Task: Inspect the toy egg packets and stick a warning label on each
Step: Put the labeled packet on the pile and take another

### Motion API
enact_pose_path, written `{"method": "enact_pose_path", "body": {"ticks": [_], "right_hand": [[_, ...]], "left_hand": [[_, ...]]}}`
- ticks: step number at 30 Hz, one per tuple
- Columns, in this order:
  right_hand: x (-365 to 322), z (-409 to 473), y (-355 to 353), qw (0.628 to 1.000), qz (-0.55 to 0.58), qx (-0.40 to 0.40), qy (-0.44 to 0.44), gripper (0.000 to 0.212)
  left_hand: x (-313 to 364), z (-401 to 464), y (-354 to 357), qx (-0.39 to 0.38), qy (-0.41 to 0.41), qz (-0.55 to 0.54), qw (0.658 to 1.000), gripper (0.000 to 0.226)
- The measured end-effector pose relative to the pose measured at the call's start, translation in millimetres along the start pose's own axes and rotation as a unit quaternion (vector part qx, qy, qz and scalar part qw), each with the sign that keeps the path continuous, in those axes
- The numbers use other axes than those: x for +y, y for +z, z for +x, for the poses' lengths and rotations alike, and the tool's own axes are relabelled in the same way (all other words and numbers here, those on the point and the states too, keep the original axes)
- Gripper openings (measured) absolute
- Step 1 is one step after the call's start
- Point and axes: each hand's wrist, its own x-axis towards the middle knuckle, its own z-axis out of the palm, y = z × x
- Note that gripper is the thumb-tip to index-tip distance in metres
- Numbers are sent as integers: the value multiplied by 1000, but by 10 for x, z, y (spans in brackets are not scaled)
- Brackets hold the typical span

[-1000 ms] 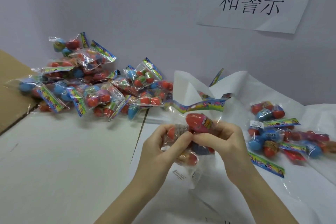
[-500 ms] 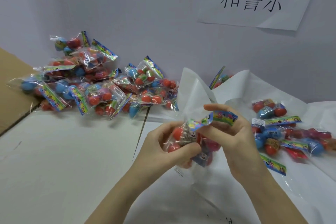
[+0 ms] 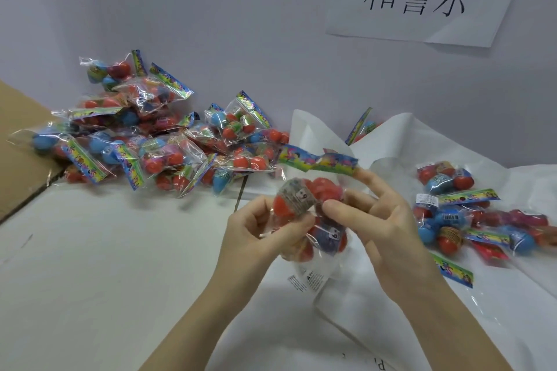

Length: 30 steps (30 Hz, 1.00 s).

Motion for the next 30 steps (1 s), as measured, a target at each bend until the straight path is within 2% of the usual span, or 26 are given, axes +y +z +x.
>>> {"method": "enact_pose_path", "body": {"ticks": [4,8,11,14,17,19,21,23,25,27,29,30], "right_hand": [[-20,-3,-4,1000,11,3,-14,55],[14,-13,1,997,-51,-30,50,66],[23,-22,20,994,-82,-61,24,30],[30,-21,31,997,-66,-48,-15,19],[28,-15,25,997,-62,-34,-42,20],[26,-14,29,997,-53,-35,-36,32],[27,-17,22,997,-56,-57,-14,49],[25,-26,33,995,-73,-66,4,39],[16,-34,74,996,-73,-41,-6,32],[43,-50,92,995,-72,33,-54,43],[64,-68,97,967,-141,142,-160,40],[74,-74,93,930,-217,188,-229,38]], "left_hand": [[26,-3,19,-20,2,-5,1000,31],[13,5,29,52,41,-7,998,43],[12,0,47,79,64,2,995,41],[24,6,13,64,53,-15,996,33],[27,28,-30,10,29,-1,1000,18],[26,26,-26,-2,28,-5,1000,13],[5,14,-7,3,42,-9,999,18],[-2,6,4,12,46,-7,999,18],[6,-1,17,5,49,4,999,38],[-12,-8,40,20,52,39,998,65],[-22,-13,49,75,60,83,992,63],[-26,-20,51,88,70,84,990,57]]}}
